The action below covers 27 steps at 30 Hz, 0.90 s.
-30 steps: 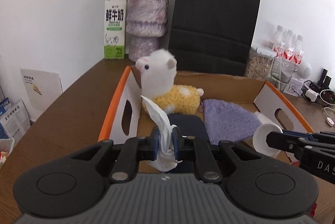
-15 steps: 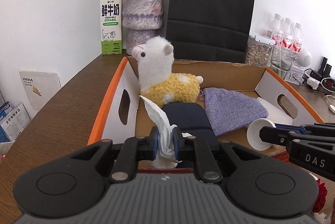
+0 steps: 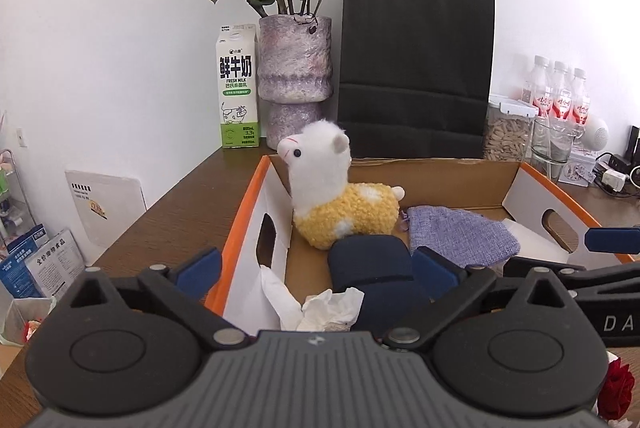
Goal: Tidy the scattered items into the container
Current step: 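Release the cap into the box with right tool, then withdraw both tools to the table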
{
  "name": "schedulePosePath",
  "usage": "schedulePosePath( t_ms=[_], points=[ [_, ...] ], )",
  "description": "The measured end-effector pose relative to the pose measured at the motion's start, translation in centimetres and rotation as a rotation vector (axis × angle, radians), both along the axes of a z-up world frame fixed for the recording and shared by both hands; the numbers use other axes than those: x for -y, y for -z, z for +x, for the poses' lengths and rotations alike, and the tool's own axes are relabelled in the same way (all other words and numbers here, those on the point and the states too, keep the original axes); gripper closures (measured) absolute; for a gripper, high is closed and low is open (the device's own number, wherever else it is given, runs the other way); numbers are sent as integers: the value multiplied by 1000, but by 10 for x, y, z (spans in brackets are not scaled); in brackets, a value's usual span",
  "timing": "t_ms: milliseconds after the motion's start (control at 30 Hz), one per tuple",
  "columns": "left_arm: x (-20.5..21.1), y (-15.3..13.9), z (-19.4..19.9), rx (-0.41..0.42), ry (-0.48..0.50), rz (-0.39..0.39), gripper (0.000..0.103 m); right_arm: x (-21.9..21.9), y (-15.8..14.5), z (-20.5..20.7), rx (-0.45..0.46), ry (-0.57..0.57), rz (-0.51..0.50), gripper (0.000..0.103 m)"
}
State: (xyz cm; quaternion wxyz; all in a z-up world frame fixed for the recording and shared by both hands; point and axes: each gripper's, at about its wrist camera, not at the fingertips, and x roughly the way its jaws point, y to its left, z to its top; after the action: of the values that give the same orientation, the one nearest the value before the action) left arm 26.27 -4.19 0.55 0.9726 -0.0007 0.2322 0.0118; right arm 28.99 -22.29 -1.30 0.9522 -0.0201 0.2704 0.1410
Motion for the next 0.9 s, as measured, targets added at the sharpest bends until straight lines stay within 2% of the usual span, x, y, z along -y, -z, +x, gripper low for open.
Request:
schedulePosePath(
  t_ms=[300, 567, 700, 900],
  points=[
    [-3, -1, -2, 3, -5, -7, 0, -3, -1, -4, 12, -6, -24, 5],
    [-16, -5, -21, 59, -5, -45, 0, 10, -6, -22, 73, 17, -17, 5],
    [-18, -4, -39, 82, 17, -56, 0, 21, -9, -44, 113, 46, -27, 5],
    [-15, 1, -79, 94, 67, -26, 0, 35, -13, -92, 160, 69, -24, 5]
  ],
)
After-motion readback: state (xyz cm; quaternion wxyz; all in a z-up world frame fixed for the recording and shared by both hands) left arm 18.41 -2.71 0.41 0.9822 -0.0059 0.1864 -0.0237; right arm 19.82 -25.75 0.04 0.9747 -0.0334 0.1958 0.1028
